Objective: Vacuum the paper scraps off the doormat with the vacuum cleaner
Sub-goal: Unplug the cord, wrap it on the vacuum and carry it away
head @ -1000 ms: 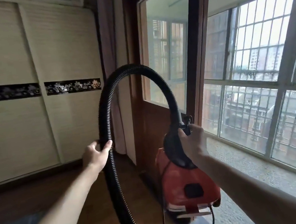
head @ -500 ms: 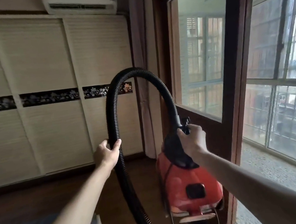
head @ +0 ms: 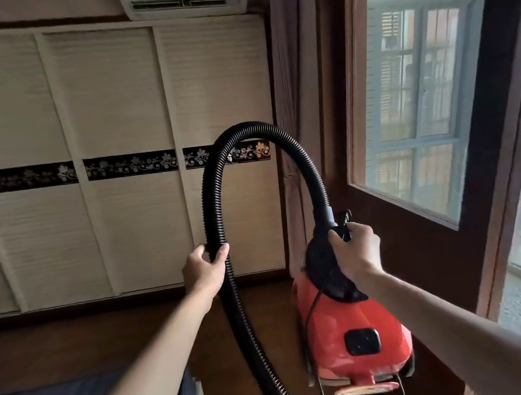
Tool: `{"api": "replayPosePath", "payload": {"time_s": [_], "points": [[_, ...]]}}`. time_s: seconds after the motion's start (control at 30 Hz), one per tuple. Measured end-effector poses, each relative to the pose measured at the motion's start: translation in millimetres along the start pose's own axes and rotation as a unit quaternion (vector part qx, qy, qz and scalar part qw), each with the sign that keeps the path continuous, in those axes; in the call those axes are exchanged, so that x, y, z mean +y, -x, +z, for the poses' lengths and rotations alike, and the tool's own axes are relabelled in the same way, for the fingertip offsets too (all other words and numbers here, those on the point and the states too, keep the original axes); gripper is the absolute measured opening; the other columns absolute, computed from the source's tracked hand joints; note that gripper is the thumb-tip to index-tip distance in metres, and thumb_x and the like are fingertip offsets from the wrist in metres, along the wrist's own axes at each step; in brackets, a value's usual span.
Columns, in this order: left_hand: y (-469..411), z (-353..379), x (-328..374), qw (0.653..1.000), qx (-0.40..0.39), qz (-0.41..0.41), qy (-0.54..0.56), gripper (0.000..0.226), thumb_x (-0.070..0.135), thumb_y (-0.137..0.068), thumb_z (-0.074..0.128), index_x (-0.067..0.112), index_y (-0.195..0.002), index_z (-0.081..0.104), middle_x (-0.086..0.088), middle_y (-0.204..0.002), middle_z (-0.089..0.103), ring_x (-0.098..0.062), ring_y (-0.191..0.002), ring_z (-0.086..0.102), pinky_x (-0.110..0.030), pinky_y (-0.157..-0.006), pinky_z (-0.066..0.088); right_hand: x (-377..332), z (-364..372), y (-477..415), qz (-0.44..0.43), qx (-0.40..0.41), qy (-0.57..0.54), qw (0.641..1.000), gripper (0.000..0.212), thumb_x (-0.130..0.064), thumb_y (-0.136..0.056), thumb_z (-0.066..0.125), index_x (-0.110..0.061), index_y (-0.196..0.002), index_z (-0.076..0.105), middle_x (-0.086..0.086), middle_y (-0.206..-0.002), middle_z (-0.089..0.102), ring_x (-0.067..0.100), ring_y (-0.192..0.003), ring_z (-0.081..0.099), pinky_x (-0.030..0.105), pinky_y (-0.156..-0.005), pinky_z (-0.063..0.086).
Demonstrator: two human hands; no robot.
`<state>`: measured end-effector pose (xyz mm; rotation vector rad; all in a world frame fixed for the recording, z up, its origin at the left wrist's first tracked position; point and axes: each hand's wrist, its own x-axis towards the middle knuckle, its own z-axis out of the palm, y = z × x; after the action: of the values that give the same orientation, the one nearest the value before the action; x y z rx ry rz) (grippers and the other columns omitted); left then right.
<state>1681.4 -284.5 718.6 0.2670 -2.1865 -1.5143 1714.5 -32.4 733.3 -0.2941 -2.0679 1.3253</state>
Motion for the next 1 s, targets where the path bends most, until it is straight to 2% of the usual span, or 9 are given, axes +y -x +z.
{"api": "replayPosePath", "payload": {"time_s": [0.1, 0.27, 0.37, 0.5, 0.63, 0.7, 0.8, 0.87, 1.0], "points": [[-37.3, 16.6, -7.3, 1.0, 0.009, 0.002, 0.0, 0.034, 0.046, -0.088, 0.07, 0.014, -0.098, 0.064, -0.004, -0.087, 0.062, -0.029, -0.083, 0.06, -0.035, -0.073, 0.049, 5.4, 27.1, -26.1, 0.006, -0.001, 0.001, 1.0, 0.021, -0.026, -0.083, 0.064, -0.012, -0.069, 0.061, 0.007, -0.067, 0.066, 0.032, -0.07, 0.066, 0.047, -0.066, 0.058], [-106.6, 50.5, -19.7, 1.0, 0.0, 0.006, -0.002, 0.034, 0.045, -0.088, 0.07, 0.013, -0.098, 0.064, -0.005, -0.087, 0.063, -0.031, -0.084, 0.061, -0.034, -0.07, 0.048, 13.7, 77.8, -77.6, 0.009, 0.004, 0.014, 1.0, 0.024, -0.024, -0.084, 0.063, -0.013, -0.065, 0.056, 0.004, -0.064, 0.061, 0.028, -0.063, 0.061, 0.045, -0.063, 0.057], [-148.2, 68.8, -29.6, 1.0, -0.012, -0.001, -0.007, 0.035, 0.045, -0.088, 0.07, 0.013, -0.102, 0.064, -0.004, -0.088, 0.062, -0.028, -0.082, 0.06, -0.032, -0.07, 0.047, 18.3, 109.5, -108.0, 0.016, 0.004, 0.022, 1.0, 0.023, -0.028, -0.082, 0.063, -0.014, -0.065, 0.056, 0.005, -0.065, 0.063, 0.031, -0.063, 0.064, 0.046, -0.06, 0.058], [-198.0, 86.7, -40.1, 0.999, -0.023, 0.002, -0.022, 0.035, 0.048, -0.087, 0.07, 0.017, -0.101, 0.065, -0.001, -0.082, 0.061, -0.03, -0.082, 0.063, -0.04, -0.076, 0.057, 24.1, 145.1, -142.9, 0.017, 0.011, 0.02, 1.0, 0.026, -0.031, -0.08, 0.062, -0.013, -0.064, 0.055, 0.007, -0.064, 0.063, 0.036, -0.064, 0.065, 0.051, -0.058, 0.057], [-236.7, 102.0, -43.1, 0.999, -0.034, 0.018, -0.028, 0.031, 0.046, -0.088, 0.07, 0.02, -0.103, 0.065, -0.001, -0.08, 0.061, -0.031, -0.084, 0.065, -0.046, -0.076, 0.059, 26.6, 170.8, -174.5, 0.014, 0.017, 0.024, 0.999, 0.024, -0.032, -0.081, 0.062, -0.014, -0.066, 0.058, 0.007, -0.065, 0.064, 0.034, -0.064, 0.065, 0.049, -0.059, 0.058], [-255.3, 110.4, -45.6, 0.999, -0.032, 0.022, -0.029, 0.032, 0.046, -0.088, 0.07, 0.02, -0.105, 0.065, -0.002, -0.081, 0.062, -0.031, -0.084, 0.064, -0.045, -0.076, 0.059, 28.3, 184.3, -189.8, 0.011, 0.016, 0.028, 0.999, 0.024, -0.032, -0.082, 0.062, -0.013, -0.068, 0.059, 0.007, -0.066, 0.065, 0.032, -0.066, 0.065, 0.048, -0.06, 0.058], [-281.6, 121.1, -52.1, 0.998, -0.031, 0.024, -0.039, 0.034, 0.046, -0.089, 0.069, 0.018, -0.108, 0.066, -0.006, -0.085, 0.065, -0.029, -0.082, 0.062, -0.035, -0.074, 0.053, 32.6, 207.3, -214.7, 0.004, 0.016, 0.024, 1.0, 0.024, -0.031, -0.083, 0.062, -0.012, -0.068, 0.059, 0.007, -0.065, 0.064, 0.031, -0.063, 0.065, 0.047, -0.058, 0.058], [-295.2, 125.2, -55.0, 0.998, -0.037, 0.027, -0.043, 0.033, 0.046, -0.089, 0.068, 0.018, -0.107, 0.066, -0.006, -0.085, 0.065, -0.028, -0.082, 0.062, -0.031, -0.069, 0.047, 34.6, 219.4, -228.8, 0.001, 0.018, 0.023, 1.0, 0.025, -0.028, -0.085, 0.064, -0.011, -0.067, 0.058, 0.005, -0.064, 0.063, 0.026, -0.061, 0.061, 0.042, -0.057, 0.055], [-342.8, 138.0, -58.4, 0.997, -0.031, 0.036, -0.056, 0.031, 0.044, -0.089, 0.07, 0.016, -0.102, 0.067, -0.006, -0.087, 0.067, -0.027, -0.083, 0.062, -0.031, -0.067, 0.045, 45.8, 259.8, -273.4, 0.001, 0.017, 0.01, 1.0, 0.033, -0.023, -0.085, 0.065, -0.014, -0.06, 0.046, 0.001, -0.058, 0.054, 0.016, -0.053, 0.046, 0.029, -0.054, 0.037]]}}
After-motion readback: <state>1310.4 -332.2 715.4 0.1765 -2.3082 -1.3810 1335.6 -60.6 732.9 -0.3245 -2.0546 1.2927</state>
